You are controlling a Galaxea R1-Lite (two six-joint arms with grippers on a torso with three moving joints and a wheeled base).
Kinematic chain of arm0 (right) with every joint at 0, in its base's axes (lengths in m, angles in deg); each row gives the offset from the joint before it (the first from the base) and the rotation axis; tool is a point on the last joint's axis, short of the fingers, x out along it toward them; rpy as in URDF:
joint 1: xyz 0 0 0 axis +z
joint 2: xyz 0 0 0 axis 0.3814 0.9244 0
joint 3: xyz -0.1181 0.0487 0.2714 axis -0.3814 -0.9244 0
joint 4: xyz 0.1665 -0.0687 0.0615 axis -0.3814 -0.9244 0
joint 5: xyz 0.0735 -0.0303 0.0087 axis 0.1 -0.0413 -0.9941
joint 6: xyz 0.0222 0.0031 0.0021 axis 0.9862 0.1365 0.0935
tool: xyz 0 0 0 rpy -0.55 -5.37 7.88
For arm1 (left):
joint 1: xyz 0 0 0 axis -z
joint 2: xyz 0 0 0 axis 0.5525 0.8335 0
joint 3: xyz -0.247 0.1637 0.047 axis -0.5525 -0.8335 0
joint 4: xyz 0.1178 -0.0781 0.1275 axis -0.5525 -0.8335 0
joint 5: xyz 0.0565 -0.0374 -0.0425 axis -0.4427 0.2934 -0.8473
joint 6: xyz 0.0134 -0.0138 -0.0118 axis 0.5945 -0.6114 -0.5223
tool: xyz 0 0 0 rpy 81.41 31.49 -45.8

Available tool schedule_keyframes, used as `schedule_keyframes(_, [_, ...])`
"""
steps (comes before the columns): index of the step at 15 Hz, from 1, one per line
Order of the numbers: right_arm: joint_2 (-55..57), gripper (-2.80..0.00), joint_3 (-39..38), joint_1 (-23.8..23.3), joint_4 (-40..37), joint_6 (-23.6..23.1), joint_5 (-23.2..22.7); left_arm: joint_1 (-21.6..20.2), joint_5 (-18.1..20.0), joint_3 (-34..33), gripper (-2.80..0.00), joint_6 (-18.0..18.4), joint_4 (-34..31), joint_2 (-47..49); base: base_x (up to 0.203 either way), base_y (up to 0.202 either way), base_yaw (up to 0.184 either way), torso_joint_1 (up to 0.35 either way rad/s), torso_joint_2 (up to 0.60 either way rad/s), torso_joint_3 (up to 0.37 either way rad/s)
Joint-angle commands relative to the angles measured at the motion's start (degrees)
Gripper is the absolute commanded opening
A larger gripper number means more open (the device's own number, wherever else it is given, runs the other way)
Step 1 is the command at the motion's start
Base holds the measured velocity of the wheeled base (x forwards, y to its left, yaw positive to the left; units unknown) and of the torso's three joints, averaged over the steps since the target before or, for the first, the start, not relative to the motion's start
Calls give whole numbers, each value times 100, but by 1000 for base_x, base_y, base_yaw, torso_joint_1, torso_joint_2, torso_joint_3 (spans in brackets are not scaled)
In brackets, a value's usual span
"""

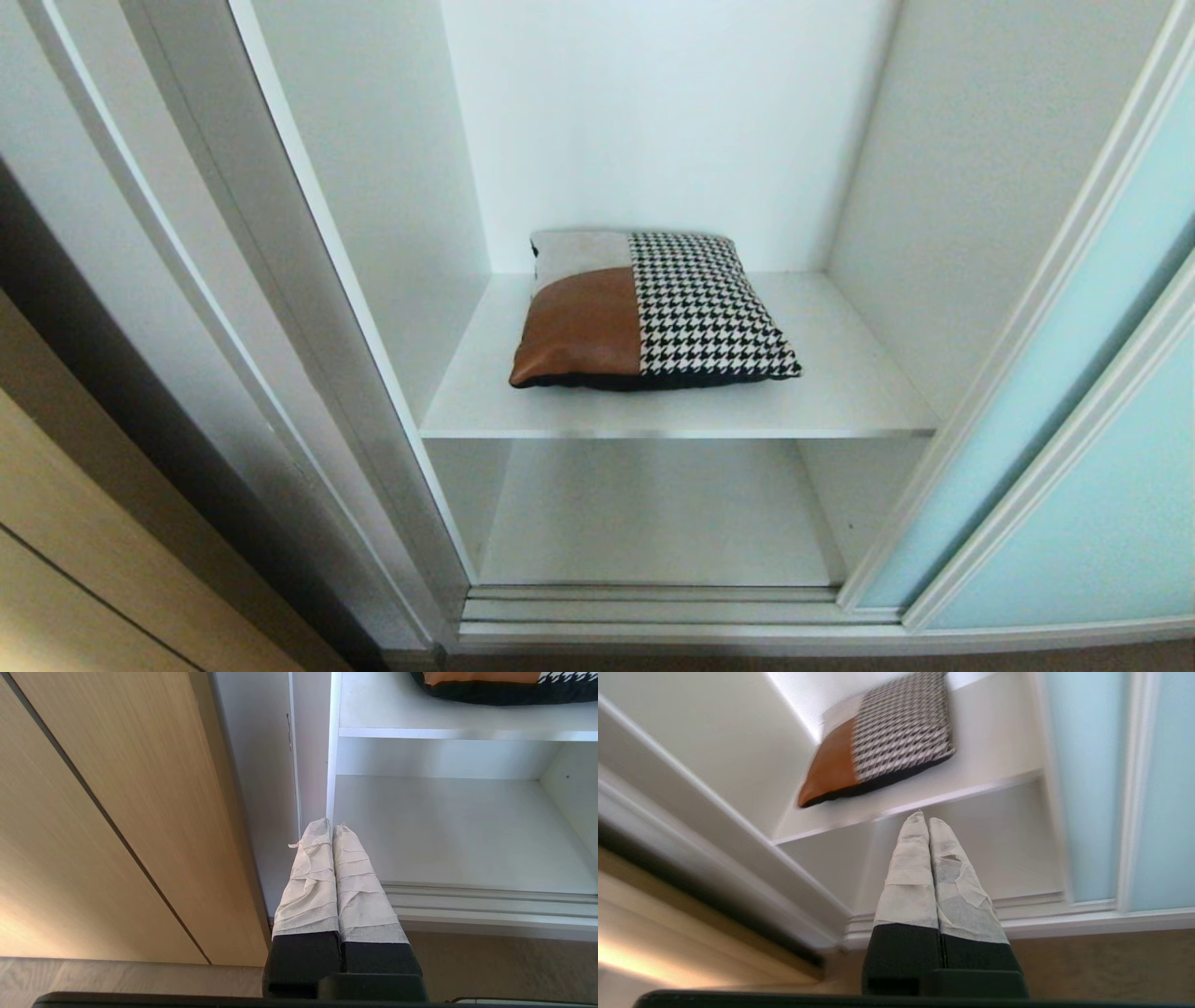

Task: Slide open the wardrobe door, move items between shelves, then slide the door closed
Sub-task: Close the door

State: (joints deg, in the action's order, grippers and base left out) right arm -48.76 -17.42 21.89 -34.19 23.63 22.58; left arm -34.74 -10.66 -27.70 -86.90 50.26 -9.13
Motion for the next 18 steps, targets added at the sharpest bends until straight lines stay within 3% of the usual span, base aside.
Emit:
schedule_keyframes(1, [417, -280, 145, 46, -1, -234, 659, -2, -4, -9, -280, -2, -2, 20, 0, 0, 0, 0, 0, 0])
schedule_keyframes(4, [923, -280, 272, 60, 48, -812, 1668, -2, -4, -9, -280, 6, -2, 20, 0, 0, 0, 0, 0, 0])
schedule_keyframes(6, [1210, -280, 469, 50, 51, -904, 2077, -2, -4, -9, -280, 6, -2, 20, 0, 0, 0, 0, 0, 0])
schedule_keyframes(8, [1553, -280, 794, 142, 42, -911, 2803, -2, -4, -9, -280, -2, -2, 20, 0, 0, 0, 0, 0, 0])
schedule_keyframes(10, [1727, -280, 1138, 225, 8, -929, 3021, -2, -4, -9, -280, 3, -2, 20, 0, 0, 0, 0, 0, 0])
schedule_keyframes(11, [1840, -280, 1326, 118, -6, -927, 3017, -2, -4, -9, -280, 2, -2, 20, 0, 0, 0, 0, 0, 0])
schedule_keyframes(14, [2386, -280, 1776, -804, -25, -903, 2673, -2, -4, -9, -280, -2, -2, 20, 0, 0, 0, 0, 0, 0])
schedule_keyframes(18, [2981, -280, 2185, -2430, -27, -971, 593, -2, -4, -9, -280, -2, -2, 20, 0, 0, 0, 0, 0, 0])
